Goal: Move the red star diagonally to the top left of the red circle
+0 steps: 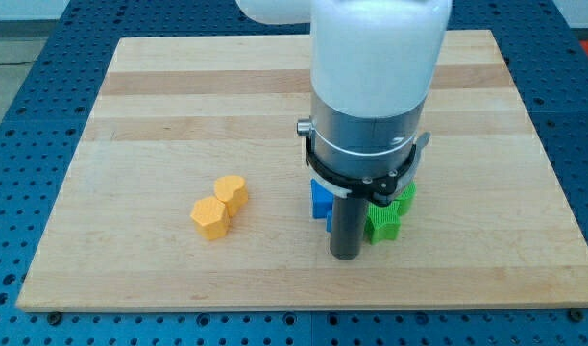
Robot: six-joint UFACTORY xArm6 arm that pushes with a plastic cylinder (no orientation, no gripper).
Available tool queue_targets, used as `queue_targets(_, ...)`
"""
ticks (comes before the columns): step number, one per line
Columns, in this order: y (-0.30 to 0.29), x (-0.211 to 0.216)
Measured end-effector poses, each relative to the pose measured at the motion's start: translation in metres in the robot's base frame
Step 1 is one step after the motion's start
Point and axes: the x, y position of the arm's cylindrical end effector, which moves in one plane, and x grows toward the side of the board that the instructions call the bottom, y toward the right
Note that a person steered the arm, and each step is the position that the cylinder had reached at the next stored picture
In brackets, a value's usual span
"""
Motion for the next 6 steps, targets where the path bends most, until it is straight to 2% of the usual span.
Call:
queue_targets(3,0.004,-0.058)
queue_targets(6,0.039,-0.124)
